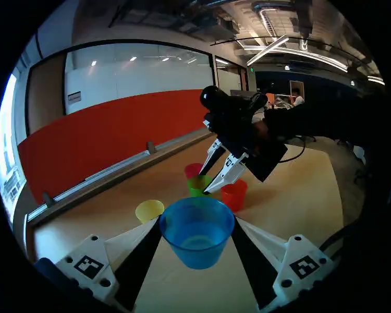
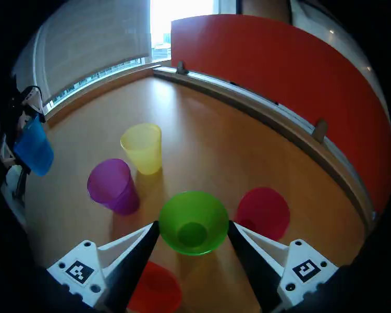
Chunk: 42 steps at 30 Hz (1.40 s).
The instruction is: Pour water
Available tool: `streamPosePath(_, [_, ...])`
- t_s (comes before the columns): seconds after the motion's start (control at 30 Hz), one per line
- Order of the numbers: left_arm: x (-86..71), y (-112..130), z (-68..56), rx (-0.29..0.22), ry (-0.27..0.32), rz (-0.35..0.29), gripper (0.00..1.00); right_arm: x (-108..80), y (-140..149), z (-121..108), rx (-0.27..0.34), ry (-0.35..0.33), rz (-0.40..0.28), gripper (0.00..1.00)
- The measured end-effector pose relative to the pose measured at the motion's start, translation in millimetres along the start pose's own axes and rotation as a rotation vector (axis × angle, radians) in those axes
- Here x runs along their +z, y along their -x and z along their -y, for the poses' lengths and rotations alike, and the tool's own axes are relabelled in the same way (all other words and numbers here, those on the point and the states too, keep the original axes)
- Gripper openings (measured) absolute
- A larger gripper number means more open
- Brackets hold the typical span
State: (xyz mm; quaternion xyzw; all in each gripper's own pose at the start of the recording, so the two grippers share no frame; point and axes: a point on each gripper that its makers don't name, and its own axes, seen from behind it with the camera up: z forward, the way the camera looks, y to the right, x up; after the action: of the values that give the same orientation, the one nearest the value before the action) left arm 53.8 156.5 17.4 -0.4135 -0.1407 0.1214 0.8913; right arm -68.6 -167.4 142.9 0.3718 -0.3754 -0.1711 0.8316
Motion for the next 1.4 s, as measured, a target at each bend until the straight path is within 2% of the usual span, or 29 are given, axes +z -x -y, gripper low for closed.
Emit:
streamPosePath(0.3, [0.1,-1,0.2,-0.003,0.002,-0.001,0.88,8.4,3,0,-0.02,0.009,0.007,0.99])
streamPosePath(0.47, [0.0,0,1.3,-0.003,-0.001,-0.002,0.88,10.2,5,0,-0.019,0.013,0.003,0.93])
streamPosePath(0.67, [-1.1,1,1.9,-0.006,-0.003,-0.001,0.88,11.6,3,-1,-0.012,0.023,-0.031,0.92])
streamPosePath(0.77, [-1.8,1,3.3,-0.007,-0.007,-0.002,0.88,8.6,-5,-2,-0.005,0.028,-0.072,0.91])
streamPosePath(1.17, [-5.6,-12,7.5,-0.028,-0.02,-0.026,0.88,-28.2,-39,13,0.002,0.005,-0.207,0.91])
streamPosePath(1.4, [-11.0,-23,7.1,-0.017,-0.034,-0.037,0.88,-62.8,-67,24,0.005,0.008,-0.321,0.91])
